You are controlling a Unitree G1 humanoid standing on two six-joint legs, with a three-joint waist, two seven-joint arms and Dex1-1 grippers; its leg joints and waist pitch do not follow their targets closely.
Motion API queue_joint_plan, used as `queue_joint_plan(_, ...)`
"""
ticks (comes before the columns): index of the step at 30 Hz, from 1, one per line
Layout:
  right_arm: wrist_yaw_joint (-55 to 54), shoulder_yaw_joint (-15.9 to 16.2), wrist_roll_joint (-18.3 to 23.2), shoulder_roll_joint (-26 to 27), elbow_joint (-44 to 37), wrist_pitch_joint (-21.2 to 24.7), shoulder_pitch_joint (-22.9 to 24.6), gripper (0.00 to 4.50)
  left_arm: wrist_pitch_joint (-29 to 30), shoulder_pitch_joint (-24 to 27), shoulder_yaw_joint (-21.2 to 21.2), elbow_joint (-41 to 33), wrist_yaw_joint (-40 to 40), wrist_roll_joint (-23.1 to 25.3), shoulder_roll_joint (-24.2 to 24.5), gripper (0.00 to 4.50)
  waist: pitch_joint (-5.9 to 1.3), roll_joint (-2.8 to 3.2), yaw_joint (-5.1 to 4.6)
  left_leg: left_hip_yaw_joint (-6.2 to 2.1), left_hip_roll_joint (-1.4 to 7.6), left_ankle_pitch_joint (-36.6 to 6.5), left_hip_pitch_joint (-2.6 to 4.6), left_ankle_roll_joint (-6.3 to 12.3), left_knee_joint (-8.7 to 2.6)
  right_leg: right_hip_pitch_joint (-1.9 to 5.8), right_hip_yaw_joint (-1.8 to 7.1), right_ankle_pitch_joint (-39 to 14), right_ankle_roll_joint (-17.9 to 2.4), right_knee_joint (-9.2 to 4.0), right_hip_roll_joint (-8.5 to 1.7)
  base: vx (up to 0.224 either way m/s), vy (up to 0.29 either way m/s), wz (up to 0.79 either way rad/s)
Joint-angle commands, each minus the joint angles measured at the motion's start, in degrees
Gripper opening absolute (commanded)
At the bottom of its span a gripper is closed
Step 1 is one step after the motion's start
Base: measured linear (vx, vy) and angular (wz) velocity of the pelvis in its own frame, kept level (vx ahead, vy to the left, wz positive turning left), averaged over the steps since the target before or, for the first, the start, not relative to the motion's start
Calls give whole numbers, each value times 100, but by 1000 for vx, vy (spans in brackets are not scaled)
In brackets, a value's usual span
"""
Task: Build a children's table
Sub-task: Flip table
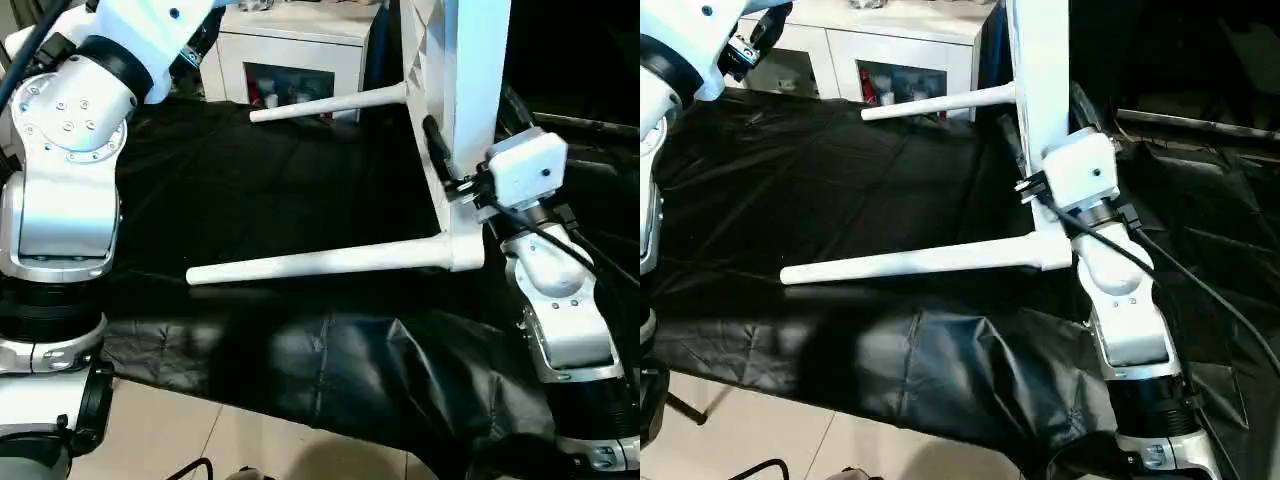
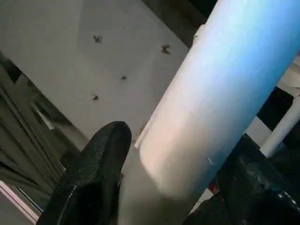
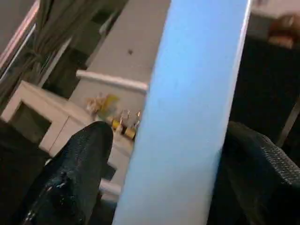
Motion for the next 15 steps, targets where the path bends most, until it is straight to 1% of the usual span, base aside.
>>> queue_joint_plan(1, 69, 154, 3, 63, -282, -628, -71, 396, 524, 3, 188, 173, 281, -211, -223, 270, -344, -119, -9, -172, 263, -1395, 146, -5, -398, 174, 208, -1566, -737, -437, -344, 0, 0, 0)
queue_joint_plan(2, 118, 156, 84, 97, -337, -747, -57, 396, 543, 4, 195, 180, 301, -178, -219, 270, -341, -103, -19, -174, 263, -1456, 145, -2, -398, 165, 210, -1604, -715, -447, -341, 0, 0, 0)
queue_joint_plan(3, 227, 172, 248, 140, -439, -870, -43, 396, 648, -18, 248, 206, 347, -172, -250, 270, -338, -94, -26, -178, 262, -1513, 150, 2, -402, 162, 207, -1640, -691, -446, -328, 0, 0, 0)
queue_joint_plan(4, 393, 207, 509, 210, -562, -952, -16, 396, 715, -27, 289, 232, 406, -137, -263, 270, -338, -94, -26, -178, 262, -1513, 150, 2, -402, 162, 207, -1640, -691, -446, -328, 0, 0, 0)
queue_joint_plan(5, 511, 249, 681, 261, -712, -1032, 15, 398, 873, -48, 358, 264, 457, -129, -301, 270, -342, -77, -35, -185, 268, -1607, 155, 33, -407, 161, 207, -1646, -655, -451, -324, 0, 0, 0)
queue_joint_plan(6, 594, 281, 778, 278, -763, -1037, 22, 398, 929, -57, 405, 269, 488, -152, -342, 270, -335, -69, -36, -194, 276, -1597, 144, 52, -418, 157, 206, -1637, -656, -454, -324, 0, 0, 0)
queue_joint_plan(9, 695, 355, 912, 308, -899, -1016, 32, 398, 991, -76, 511, 292, 586, -194, -420, 270, -331, -63, -42, -197, 268, -1703, 150, 22, -429, 155, 204, -1807, -663, -476, -319, 0, 0, 0)
queue_joint_plan(10, 726, 434, 1047, 364, -1072, -975, 9, 398, 1028, -105, 644, 334, 719, -234, -497, 270, -328, -62, -45, -193, 259, -1753, 157, 10, -427, 144, 204, -1888, -649, -489, -316, 0, 0, 0)
queue_joint_plan(12, 840, 534, 1276, 426, -1185, -888, -2, 398, 1062, -127, 684, 378, 748, -225, -492, 270, -326, -52, -46, -200, 258, -1838, 159, -1, -429, 132, 202, -2029, -609, -503, -318, 0, 0, 0)
queue_joint_plan(13, 853, 545, 1300, 432, -1196, -879, -3, 398, 1066, -130, 687, 382, 750, -223, -490, 270, -325, -52, -49, -203, 254, -1858, 158, -6, -431, 131, 199, -2067, -593, -506, -314, 0, 0, 0)
queue_joint_plan(14, 1074, 697, 1497, 443, -1267, -658, 47, 398, 1102, -164, 799, 396, 832, -281, -562, 270, -325, -58, -53, -208, 256, -1873, 154, -22, -435, 130, 195, -2103, -566, -506, -311, 0, 0, 0)
queue_joint_plan(15, 1109, 721, 1523, 441, -1272, -603, 63, 398, 1105, -168, 806, 397, 834, -280, -566, 270, -323, -60, -59, -210, 252, -1887, 152, -12, -437, 137, 194, -2110, -564, -510, -309, 0, 0, 0)
